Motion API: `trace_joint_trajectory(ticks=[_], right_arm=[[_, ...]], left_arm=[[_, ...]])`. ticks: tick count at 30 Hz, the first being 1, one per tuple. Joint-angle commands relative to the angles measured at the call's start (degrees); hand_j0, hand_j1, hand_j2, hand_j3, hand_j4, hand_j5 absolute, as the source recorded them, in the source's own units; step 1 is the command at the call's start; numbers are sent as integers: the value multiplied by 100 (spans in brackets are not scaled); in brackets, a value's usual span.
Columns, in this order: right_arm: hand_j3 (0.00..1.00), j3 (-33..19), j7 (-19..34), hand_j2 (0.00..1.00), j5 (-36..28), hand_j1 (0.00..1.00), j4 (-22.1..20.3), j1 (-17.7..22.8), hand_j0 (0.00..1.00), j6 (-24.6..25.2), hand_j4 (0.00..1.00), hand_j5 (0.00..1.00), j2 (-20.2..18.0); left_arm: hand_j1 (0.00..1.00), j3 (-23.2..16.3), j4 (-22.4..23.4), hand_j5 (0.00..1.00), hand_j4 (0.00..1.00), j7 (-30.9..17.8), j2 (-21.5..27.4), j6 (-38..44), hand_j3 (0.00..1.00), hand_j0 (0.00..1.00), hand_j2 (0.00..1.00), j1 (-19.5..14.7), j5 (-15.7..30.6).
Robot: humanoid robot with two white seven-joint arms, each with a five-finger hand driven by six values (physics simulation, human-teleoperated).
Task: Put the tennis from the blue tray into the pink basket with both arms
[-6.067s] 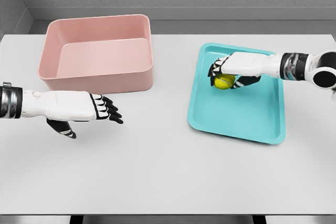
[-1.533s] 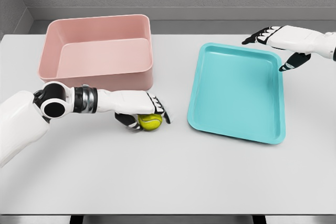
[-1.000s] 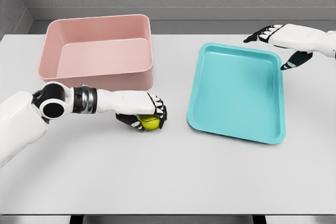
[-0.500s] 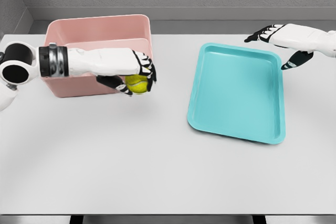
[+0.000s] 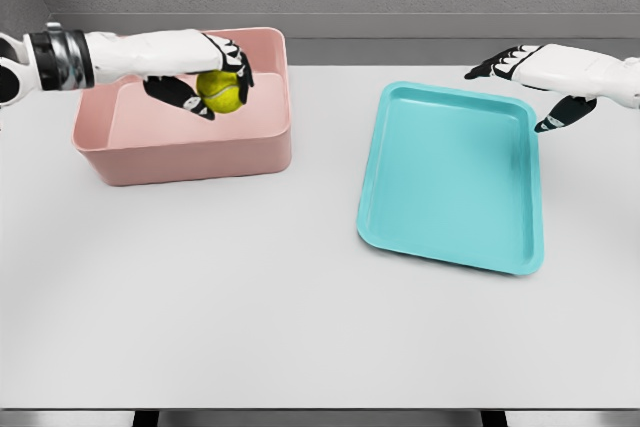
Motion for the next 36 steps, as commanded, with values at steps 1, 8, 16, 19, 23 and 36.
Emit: trace_joint_trajectory(ticks=[1,8,16,19,23,36], right_arm=[[100,-5,-3,100,-33,100,-4,0,100,14,100,100,-5],[100,-5,-3,100,-33,100,-4,0,100,14,100,100,-5],[100,-5,-3,100,-33,100,-4,0,100,14,100,100,-14],[100,-5,-3,100,-33,100,-4,0,100,14,100,100,-14],[100,-5,-12,100,-33,100,-4,-9,100,14,100,100,-14],[100,-5,-12,100,-33,100,-4,-9,100,14,100,100,-14]], left_arm=[[34,9,605,34,34,2,-199,21,34,34,34,0,23],[42,35,1678,42,42,2,-691,21,42,42,42,-106,-21],[100,35,1616,100,100,2,-621,21,100,100,100,-106,-12],[100,35,1616,100,100,2,-630,21,100,100,100,-123,-12],[100,79,404,100,100,2,82,21,100,100,100,-53,67],[100,1063,-1609,100,100,197,1814,21,100,100,100,1389,128]])
